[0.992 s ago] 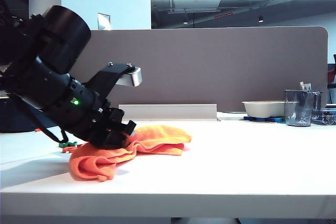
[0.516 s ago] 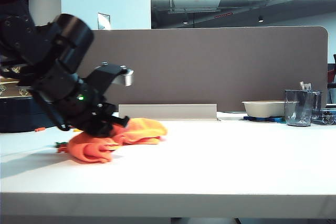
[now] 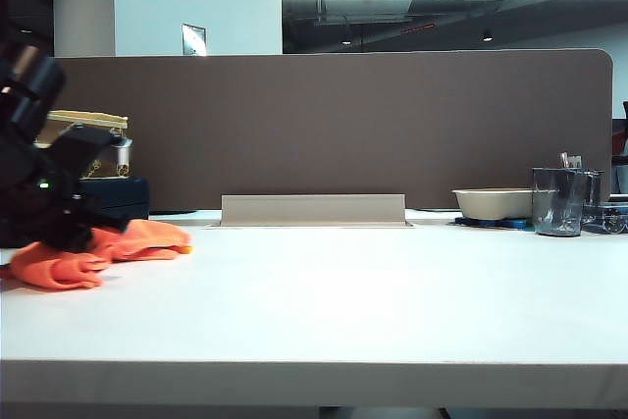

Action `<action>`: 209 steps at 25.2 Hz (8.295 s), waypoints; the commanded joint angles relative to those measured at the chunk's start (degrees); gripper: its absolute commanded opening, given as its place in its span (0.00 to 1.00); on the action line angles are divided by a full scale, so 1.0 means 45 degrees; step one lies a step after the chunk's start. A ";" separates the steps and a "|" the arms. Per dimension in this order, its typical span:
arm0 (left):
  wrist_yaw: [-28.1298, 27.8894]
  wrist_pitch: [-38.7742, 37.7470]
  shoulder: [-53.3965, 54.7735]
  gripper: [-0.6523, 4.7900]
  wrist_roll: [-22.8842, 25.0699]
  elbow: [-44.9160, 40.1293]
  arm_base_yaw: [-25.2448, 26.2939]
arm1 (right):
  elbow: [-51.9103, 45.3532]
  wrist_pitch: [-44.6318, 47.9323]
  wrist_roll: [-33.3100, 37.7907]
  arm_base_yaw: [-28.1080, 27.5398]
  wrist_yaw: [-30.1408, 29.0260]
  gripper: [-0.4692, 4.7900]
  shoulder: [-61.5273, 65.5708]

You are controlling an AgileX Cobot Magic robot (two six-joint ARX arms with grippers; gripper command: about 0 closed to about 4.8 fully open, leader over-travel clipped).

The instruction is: Use an orange cloth to wipe the letter magnets on the table away for a distance.

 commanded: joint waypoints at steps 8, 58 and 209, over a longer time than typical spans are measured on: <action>0.1054 0.0253 -0.0053 0.11 -0.0073 0.1753 0.1146 | -0.0097 0.0204 0.0015 0.0000 0.0015 0.08 -0.0049; 0.0792 -0.3245 0.2759 0.11 -0.2137 0.5362 0.1894 | -0.0097 0.0204 0.0015 0.0000 0.0015 0.08 -0.0049; -0.4294 -0.6892 -2.1653 0.11 -0.3570 -0.9758 -0.5673 | -0.0097 0.0204 0.0015 0.0000 0.0015 0.08 -0.0049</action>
